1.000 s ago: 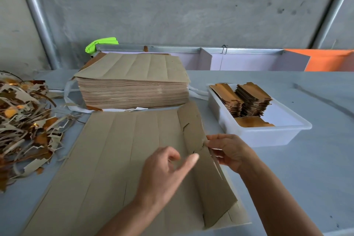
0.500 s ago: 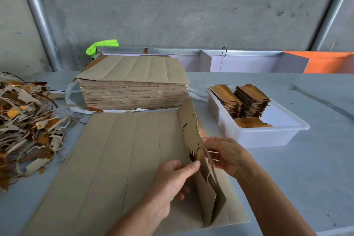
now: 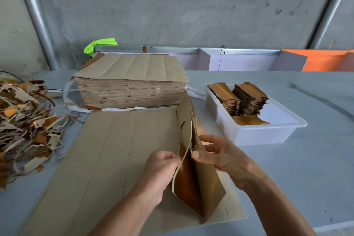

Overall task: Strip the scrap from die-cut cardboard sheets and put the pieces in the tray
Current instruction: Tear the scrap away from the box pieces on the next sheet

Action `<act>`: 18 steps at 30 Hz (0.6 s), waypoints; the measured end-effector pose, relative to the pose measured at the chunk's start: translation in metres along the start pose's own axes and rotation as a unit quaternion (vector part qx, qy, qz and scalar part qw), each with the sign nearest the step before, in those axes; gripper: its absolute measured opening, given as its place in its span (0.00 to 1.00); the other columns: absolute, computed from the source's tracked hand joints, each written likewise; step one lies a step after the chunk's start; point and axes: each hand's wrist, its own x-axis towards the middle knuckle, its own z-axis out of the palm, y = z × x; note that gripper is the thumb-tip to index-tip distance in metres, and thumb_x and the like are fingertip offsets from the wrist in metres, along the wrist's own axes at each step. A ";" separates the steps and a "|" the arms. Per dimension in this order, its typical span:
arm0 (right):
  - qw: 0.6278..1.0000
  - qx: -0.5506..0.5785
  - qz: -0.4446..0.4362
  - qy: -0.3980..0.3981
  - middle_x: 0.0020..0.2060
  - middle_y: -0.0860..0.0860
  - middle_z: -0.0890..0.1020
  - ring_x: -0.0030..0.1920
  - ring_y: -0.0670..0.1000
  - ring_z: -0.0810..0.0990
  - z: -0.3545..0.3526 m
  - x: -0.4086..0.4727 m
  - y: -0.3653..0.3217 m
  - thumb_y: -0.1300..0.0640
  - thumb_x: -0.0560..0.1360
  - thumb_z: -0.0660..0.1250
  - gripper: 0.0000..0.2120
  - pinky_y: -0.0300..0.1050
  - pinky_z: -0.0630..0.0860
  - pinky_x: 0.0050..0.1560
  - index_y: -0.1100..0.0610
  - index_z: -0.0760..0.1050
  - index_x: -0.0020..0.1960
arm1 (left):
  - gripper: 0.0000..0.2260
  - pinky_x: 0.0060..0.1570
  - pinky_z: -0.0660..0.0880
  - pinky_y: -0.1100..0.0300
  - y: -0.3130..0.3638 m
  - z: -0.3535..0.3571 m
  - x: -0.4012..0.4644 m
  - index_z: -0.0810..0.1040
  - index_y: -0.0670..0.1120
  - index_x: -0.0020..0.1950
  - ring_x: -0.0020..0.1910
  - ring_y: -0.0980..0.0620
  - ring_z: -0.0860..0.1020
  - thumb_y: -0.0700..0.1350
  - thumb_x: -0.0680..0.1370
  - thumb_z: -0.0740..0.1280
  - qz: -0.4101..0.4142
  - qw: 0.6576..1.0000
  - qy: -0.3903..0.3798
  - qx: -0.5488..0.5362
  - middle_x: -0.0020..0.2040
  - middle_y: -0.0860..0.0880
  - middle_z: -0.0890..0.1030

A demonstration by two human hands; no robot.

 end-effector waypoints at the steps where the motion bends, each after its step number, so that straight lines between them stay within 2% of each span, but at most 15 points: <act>1: 1.000 -0.013 -0.004 -0.017 0.53 0.46 0.79 0.53 0.46 0.77 0.002 -0.001 0.002 0.44 0.57 0.80 0.39 0.38 0.73 0.43 0.45 0.69 0.64 | 0.11 0.30 0.69 0.64 0.001 0.000 0.002 0.76 0.42 0.35 0.28 0.52 0.73 0.38 0.78 0.64 0.008 1.000 -0.001 0.009 0.31 0.46 0.74; 4: 0.996 -0.083 -0.016 0.005 0.57 0.45 0.74 0.56 0.48 0.75 0.005 -0.002 0.007 0.55 0.66 0.78 0.37 0.36 0.75 0.43 0.44 0.62 0.68 | 0.12 0.32 0.72 0.63 0.002 0.001 0.007 0.77 0.43 0.37 0.32 0.51 0.76 0.44 0.79 0.65 0.023 0.999 0.002 0.028 0.34 0.47 0.77; 6: 0.976 -0.209 -0.037 0.054 0.61 0.46 0.72 0.59 0.48 0.73 0.001 -0.002 0.013 0.56 0.70 0.75 0.37 0.38 0.76 0.46 0.45 0.58 0.71 | 0.12 0.32 0.72 0.62 0.004 -0.002 0.008 0.78 0.44 0.37 0.35 0.50 0.76 0.46 0.79 0.66 0.028 0.999 0.013 0.020 0.35 0.47 0.78; 9: 0.910 -0.390 -0.065 0.122 0.66 0.50 0.69 0.65 0.51 0.71 -0.004 -0.005 0.020 0.55 0.74 0.71 0.33 0.42 0.72 0.60 0.47 0.57 0.72 | 0.14 0.39 0.76 0.54 0.008 -0.011 0.012 0.77 0.45 0.33 0.38 0.46 0.78 0.49 0.76 0.69 0.024 0.999 0.026 -0.034 0.35 0.45 0.80; 12: 0.834 -0.506 -0.084 0.203 0.71 0.51 0.60 0.69 0.53 0.62 0.003 -0.007 0.022 0.49 0.72 0.71 0.34 0.45 0.67 0.66 0.46 0.58 0.72 | 0.16 0.37 0.77 0.54 0.012 -0.019 0.013 0.76 0.48 0.28 0.36 0.45 0.79 0.53 0.74 0.70 0.016 0.997 0.001 -0.077 0.31 0.47 0.81; 13: 0.828 -0.499 -0.116 0.229 0.71 0.50 0.61 0.69 0.52 0.62 0.007 -0.006 0.021 0.48 0.72 0.71 0.31 0.43 0.67 0.64 0.47 0.62 0.71 | 0.15 0.36 0.77 0.54 0.012 -0.019 0.013 0.76 0.48 0.29 0.36 0.46 0.79 0.53 0.73 0.70 0.018 0.996 -0.015 -0.084 0.31 0.48 0.81; 15: 0.851 -0.426 -0.178 0.253 0.64 0.47 0.71 0.60 0.46 0.69 0.015 -0.005 0.017 0.51 0.74 0.70 0.19 0.32 0.68 0.55 0.49 0.73 0.64 | 0.13 0.34 0.77 0.55 0.012 -0.019 0.012 0.77 0.47 0.33 0.36 0.47 0.80 0.52 0.74 0.69 0.025 0.995 -0.034 -0.088 0.33 0.47 0.82; 17: 0.874 -0.371 -0.191 0.248 0.55 0.46 0.78 0.50 0.43 0.73 0.018 -0.005 0.018 0.57 0.76 0.68 0.10 0.24 0.66 0.45 0.51 0.79 0.56 | 0.12 0.35 0.77 0.55 0.009 -0.020 0.011 0.79 0.46 0.35 0.36 0.47 0.80 0.51 0.76 0.68 0.040 0.996 -0.029 -0.077 0.34 0.47 0.82; 18: 0.883 -0.361 -0.185 0.238 0.53 0.45 0.79 0.48 0.42 0.73 0.017 -0.005 0.019 0.61 0.77 0.66 0.09 0.22 0.66 0.41 0.51 0.80 0.54 | 0.12 0.36 0.76 0.55 0.007 -0.020 0.011 0.79 0.45 0.36 0.37 0.47 0.80 0.49 0.76 0.68 0.048 0.996 -0.025 -0.071 0.34 0.47 0.82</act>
